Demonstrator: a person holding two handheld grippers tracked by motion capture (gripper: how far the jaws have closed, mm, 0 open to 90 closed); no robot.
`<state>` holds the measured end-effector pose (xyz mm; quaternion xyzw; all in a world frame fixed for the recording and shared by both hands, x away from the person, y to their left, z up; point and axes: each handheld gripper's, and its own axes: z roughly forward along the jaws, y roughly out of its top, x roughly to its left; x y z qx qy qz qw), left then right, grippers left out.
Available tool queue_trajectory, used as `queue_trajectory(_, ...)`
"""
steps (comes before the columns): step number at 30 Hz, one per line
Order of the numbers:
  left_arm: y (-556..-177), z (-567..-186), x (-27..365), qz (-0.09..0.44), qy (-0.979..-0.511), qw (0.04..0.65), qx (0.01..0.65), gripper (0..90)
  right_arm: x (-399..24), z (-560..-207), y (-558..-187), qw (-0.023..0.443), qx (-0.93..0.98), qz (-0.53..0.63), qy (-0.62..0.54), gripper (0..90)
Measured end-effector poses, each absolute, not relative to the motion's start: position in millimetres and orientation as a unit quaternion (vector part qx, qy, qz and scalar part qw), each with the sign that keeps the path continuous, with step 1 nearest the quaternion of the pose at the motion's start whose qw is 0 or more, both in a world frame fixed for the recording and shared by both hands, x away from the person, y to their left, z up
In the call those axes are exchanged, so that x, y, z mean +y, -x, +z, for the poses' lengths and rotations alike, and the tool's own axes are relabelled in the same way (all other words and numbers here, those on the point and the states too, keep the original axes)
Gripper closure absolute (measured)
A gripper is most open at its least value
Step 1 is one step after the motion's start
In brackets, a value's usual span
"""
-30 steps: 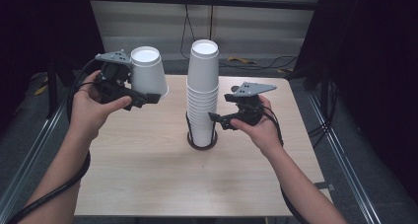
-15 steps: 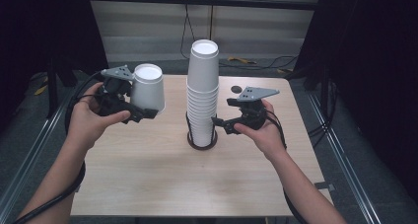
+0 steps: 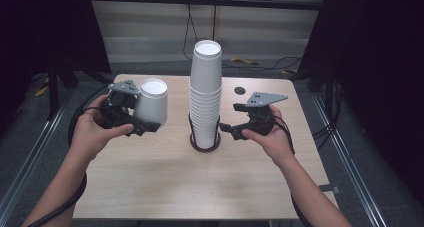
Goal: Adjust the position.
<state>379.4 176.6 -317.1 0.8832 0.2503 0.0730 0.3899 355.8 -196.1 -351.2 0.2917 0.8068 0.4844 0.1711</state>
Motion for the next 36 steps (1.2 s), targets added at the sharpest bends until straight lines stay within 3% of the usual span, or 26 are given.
queue_trajectory(36,-351,-359,141,0.041,-0.927,0.32,0.19,13.5,-214,-377,-339,0.141,0.819,0.478,-0.284,14.5)
